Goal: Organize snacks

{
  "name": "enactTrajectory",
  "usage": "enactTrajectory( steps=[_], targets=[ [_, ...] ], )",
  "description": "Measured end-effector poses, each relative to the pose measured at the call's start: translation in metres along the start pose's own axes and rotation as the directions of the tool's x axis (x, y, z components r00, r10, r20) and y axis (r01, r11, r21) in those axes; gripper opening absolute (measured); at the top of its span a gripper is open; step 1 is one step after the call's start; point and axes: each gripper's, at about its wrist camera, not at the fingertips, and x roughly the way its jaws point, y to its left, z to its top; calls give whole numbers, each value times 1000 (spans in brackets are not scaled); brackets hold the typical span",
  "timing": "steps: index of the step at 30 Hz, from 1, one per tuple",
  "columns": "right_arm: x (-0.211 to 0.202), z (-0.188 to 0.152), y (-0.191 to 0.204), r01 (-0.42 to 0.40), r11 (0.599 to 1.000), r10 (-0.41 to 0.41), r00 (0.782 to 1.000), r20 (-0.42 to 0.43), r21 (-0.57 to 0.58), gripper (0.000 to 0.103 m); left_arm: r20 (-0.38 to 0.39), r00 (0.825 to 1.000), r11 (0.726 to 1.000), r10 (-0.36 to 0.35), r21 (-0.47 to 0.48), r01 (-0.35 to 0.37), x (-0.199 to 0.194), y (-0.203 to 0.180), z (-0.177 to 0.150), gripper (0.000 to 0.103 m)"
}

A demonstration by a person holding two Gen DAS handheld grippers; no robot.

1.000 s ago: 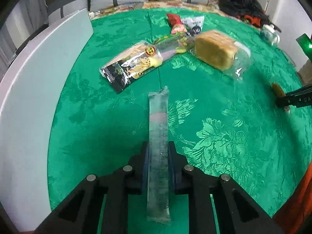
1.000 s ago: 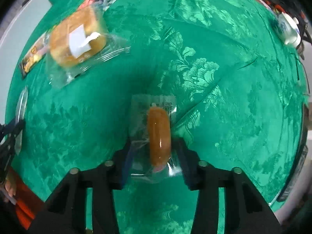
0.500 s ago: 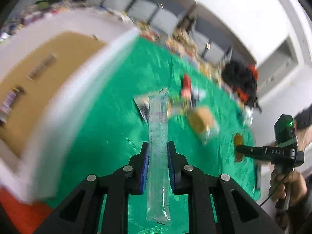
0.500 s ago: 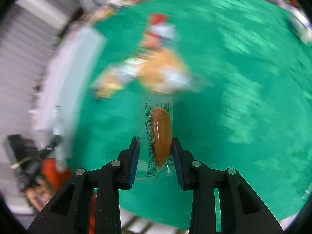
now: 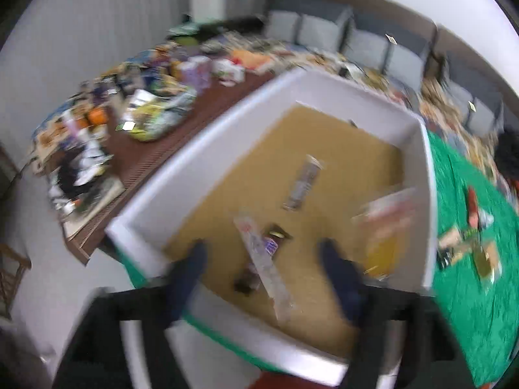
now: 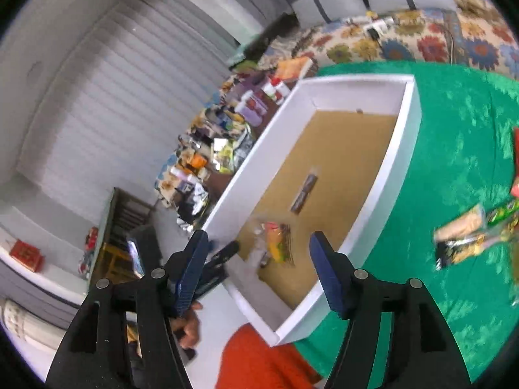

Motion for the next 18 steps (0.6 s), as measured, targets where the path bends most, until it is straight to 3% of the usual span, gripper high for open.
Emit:
enactTrajectory(
  steps=[2, 3, 6, 7, 9, 14, 16, 18],
  targets=[
    [-11, -8, -16, 53, 998, -52, 998, 22, -39, 74, 25, 999, 999, -20, -42, 21, -10, 19, -17, 94],
    [-24, -21, -36, 138, 987, -134, 990, 52, -79, 74, 22, 999, 998, -35, -54, 37, -13, 22, -23, 94],
    [-37, -53, -94, 371, 917, -360, 928, 97, -144, 74, 12, 992, 991, -124, -45, 124, -20, 8, -44, 94],
    [-49, -80, -131, 486, 862, -474, 874, 109, -144, 74, 9, 987, 987, -160, -22, 160, -25, -5, -49, 94],
    [-74, -120, -188, 630, 770, -619, 776, 121, -102, 74, 2, 965, 963, -262, 58, 262, -39, -47, -64, 94],
    [-136, -189, -291, 787, 607, -794, 604, 66, 106, 74, -93, 892, 858, -443, 244, 452, -43, -167, -98, 96],
    [-148, -202, -310, 802, 574, -817, 573, 56, 165, 74, -141, 890, 842, -433, 290, 455, -25, -212, -114, 96],
    [-152, -207, -320, 799, 567, -820, 570, 49, 200, 74, -197, 901, 842, -387, 322, 433, 7, -255, -135, 96]
  ],
)
